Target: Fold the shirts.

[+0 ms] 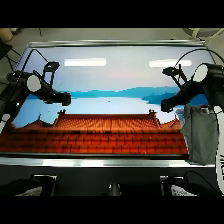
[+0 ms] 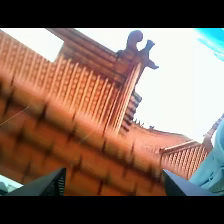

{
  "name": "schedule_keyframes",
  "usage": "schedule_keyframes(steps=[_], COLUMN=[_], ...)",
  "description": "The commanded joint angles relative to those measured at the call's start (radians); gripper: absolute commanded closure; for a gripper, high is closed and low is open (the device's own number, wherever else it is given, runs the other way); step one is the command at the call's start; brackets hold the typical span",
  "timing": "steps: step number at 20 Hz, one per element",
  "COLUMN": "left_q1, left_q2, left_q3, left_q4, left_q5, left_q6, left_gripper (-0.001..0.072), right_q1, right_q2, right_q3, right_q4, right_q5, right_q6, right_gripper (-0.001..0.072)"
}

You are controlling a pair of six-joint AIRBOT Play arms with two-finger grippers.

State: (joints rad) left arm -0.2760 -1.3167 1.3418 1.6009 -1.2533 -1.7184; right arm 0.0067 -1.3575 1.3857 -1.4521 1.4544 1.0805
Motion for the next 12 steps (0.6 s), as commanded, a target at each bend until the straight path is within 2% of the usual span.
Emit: schedule_keyframes(steps=[1, 12], left_q1=[-0.006, -0.006], left_q2=[0.026, 0.025], left_q3=[-0.038, -0.038], left_q4=[0.008, 0.018], left_q5=[0.05, 0.05], left_q6=[0.001, 0.008], left_gripper=[0.0092, 0.0093], right_q1=[0.008, 0.008], right_q2=[0.034, 0.033], right_q3=[-0.068, -0.068], right_q4=[-0.014, -0.018], right_q5=[-0.068, -0.051], right_q6=[0.03, 0.03], right_gripper=[0.0084, 0.0083])
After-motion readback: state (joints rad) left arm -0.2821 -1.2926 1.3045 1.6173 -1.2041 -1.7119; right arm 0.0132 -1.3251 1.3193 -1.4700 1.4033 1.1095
